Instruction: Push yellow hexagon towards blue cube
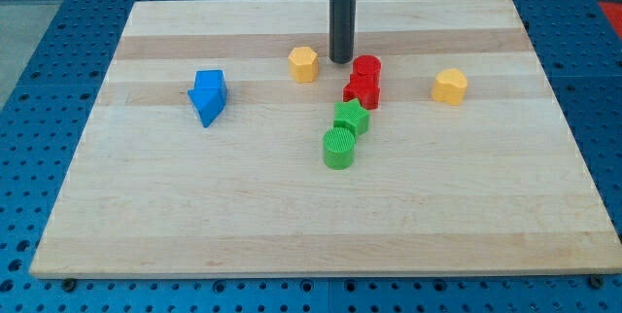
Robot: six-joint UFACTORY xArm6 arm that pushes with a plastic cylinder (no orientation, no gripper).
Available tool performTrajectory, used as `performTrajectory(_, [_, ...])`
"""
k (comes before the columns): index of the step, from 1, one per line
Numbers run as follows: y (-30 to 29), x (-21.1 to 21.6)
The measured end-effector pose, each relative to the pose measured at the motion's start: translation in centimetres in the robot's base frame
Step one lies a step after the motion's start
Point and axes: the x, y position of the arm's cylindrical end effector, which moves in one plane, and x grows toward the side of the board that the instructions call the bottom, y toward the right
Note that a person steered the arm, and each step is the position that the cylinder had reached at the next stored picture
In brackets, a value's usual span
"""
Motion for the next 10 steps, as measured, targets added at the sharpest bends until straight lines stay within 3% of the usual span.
performTrajectory(2, [-0.6,2.5])
performTrajectory(5, [-1.6,0.4])
performTrajectory(10, [-6.5,1.8])
